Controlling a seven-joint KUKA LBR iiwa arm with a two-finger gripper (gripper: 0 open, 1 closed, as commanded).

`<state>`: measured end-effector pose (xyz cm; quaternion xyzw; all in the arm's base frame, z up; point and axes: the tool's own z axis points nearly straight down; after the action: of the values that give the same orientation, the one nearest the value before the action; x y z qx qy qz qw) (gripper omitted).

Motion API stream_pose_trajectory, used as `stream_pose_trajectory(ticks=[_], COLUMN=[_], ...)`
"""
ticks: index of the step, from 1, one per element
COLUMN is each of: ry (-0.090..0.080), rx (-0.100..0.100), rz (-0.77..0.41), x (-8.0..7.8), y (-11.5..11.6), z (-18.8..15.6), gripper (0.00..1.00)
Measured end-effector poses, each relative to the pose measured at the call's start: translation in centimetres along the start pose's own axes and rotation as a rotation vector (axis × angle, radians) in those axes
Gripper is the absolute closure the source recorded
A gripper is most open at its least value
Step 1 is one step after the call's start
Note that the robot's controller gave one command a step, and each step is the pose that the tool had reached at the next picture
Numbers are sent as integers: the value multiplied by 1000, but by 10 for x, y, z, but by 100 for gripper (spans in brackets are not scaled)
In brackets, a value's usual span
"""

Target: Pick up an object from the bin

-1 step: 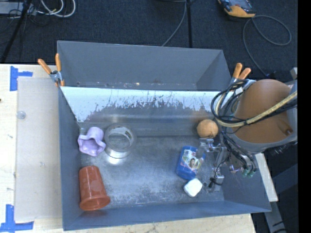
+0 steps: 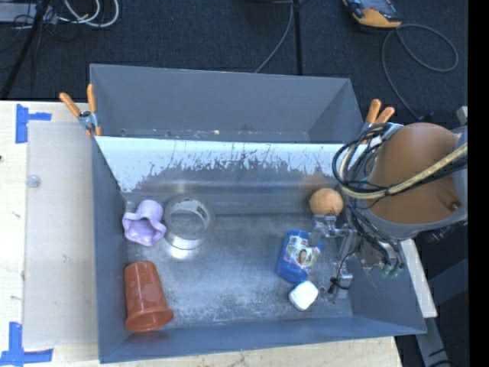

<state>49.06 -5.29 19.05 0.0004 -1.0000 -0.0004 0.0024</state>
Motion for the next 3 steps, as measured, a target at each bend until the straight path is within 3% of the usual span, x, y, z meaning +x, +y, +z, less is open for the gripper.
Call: stream_pose_trajectory(ticks=[1, 2, 3], ry=[4, 3, 5], rx=[-2, -3, -4], rz=[-163, -355, -451], x=[-40, -27, -66], y=[-12, -33, -31], z=[19, 33, 44], gripper=[0, 0, 0])
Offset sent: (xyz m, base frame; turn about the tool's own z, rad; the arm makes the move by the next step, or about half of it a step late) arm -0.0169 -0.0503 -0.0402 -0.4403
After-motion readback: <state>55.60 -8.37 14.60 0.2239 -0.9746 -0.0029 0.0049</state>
